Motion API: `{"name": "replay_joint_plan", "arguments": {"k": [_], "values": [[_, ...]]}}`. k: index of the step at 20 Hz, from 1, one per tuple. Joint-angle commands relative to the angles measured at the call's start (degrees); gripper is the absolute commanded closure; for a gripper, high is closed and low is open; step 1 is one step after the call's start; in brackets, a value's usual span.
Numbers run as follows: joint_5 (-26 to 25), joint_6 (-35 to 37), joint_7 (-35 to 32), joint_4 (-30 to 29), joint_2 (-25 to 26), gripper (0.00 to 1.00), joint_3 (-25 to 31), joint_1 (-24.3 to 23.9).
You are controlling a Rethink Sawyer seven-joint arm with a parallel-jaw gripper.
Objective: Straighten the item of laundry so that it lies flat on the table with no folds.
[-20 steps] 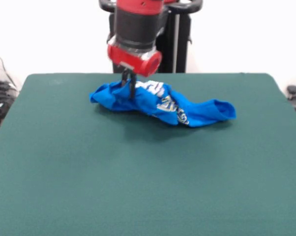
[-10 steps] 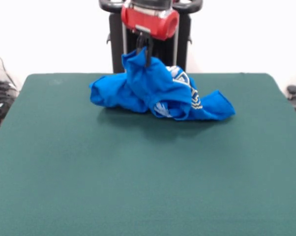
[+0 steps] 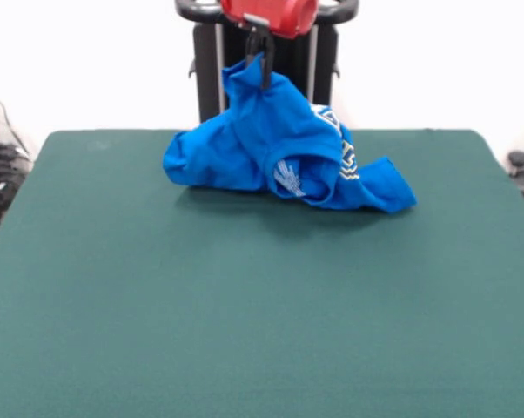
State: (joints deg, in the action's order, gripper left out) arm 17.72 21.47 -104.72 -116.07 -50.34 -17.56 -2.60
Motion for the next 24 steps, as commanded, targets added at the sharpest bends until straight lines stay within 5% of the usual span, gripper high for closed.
{"name": "replay_joint_plan", "arguments": {"k": [1,8,14,24], "values": [[-2.61,17.35,-7.34,5.63,2.17,1.00,3.16,0.62],[-4.07,35.81,-8.66,8.13,-6.27,1.00,2.17,1.64],[-3.46,33.00,-5.73,6.07,-6.35,1.00,4.03,-0.40],[-8.20,28.70,-5.37,15.58,1.44,1.00,4.81,-3.88]]}}
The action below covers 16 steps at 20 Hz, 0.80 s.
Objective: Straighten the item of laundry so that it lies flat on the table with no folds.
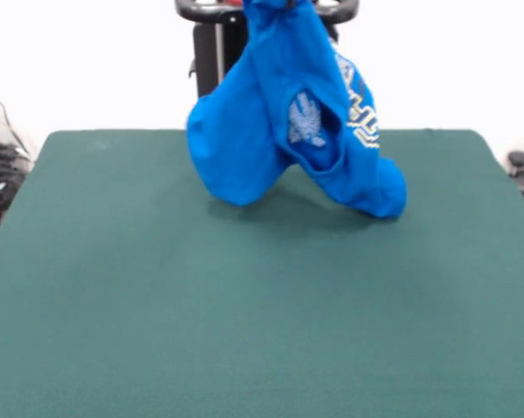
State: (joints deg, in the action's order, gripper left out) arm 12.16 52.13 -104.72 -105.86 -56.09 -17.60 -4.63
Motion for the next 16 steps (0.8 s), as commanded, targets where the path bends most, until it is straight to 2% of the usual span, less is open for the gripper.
{"name": "replay_joint_plan", "arguments": {"k": [1,11,16], "values": [[-2.95,-4.32,-5.55,5.77,8.11,1.00,5.15,-2.08],[-6.95,-28.03,-1.41,7.99,18.75,1.00,10.89,-9.23],[-9.27,-35.43,-0.73,8.29,23.36,1.00,13.85,-12.64]]}}
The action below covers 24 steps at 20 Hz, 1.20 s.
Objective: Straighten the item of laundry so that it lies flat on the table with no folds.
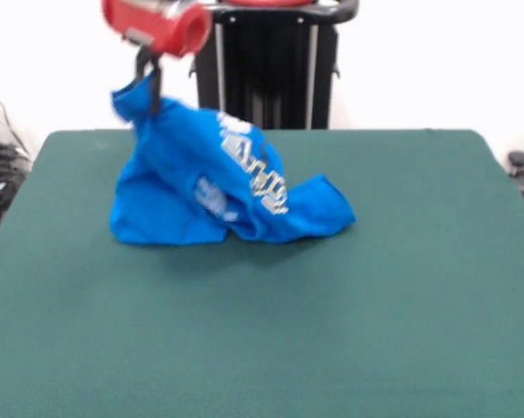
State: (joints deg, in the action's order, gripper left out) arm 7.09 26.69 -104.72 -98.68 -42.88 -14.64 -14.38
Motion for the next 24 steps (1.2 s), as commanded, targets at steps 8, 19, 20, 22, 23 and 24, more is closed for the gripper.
{"name": "replay_joint_plan", "arguments": {"k": [8,19,20,22,23,24], "values": [[-6.57,-4.45,4.44,-10.37,7.74,1.00,20.40,-13.26],[-17.34,-8.48,5.15,-25.61,1.50,1.00,27.15,-26.06],[-18.10,-8.55,5.49,-26.52,1.07,1.00,27.94,-27.56],[-20.21,-9.31,6.00,-27.99,1.38,1.00,30.06,-31.28],[-21.33,-9.94,5.98,-28.48,1.55,1.00,30.93,-32.67],[-22.22,-10.06,5.87,-29.11,1.34,1.00,31.66,-33.85]]}}
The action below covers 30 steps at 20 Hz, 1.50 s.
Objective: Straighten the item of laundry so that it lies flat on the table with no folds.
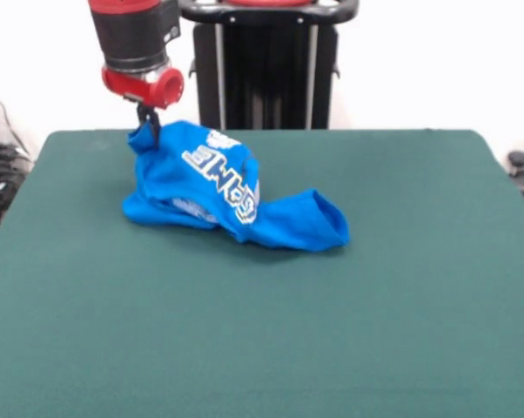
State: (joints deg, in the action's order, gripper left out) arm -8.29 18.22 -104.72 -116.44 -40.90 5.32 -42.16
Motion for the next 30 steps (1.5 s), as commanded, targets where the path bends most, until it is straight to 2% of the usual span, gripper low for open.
{"name": "replay_joint_plan", "arguments": {"k": [1,6,10,13,16,23,27,30], "values": [[-7.45,-1.18,5.73,-11.50,-0.61,1.00,12.28,-6.95],[-10.68,1.52,5.96,-11.61,-0.32,1.00,14.94,-10.69],[-12.85,3.16,5.80,-9.68,3.44,1.00,16.63,-11.93],[-11.56,6.25,4.10,-10.68,3.01,1.00,17.57,-11.07],[-9.35,6.44,0.54,-14.04,1.08,1.00,18.90,-10.09],[-0.98,4.81,-9.08,-19.95,-5.29,1.00,22.01,-3.31],[3.00,4.56,-12.41,-21.40,-8.61,1.00,20.11,2.09],[4.70,1.28,-13.76,-22.16,-7.93,1.00,18.45,5.45]]}}
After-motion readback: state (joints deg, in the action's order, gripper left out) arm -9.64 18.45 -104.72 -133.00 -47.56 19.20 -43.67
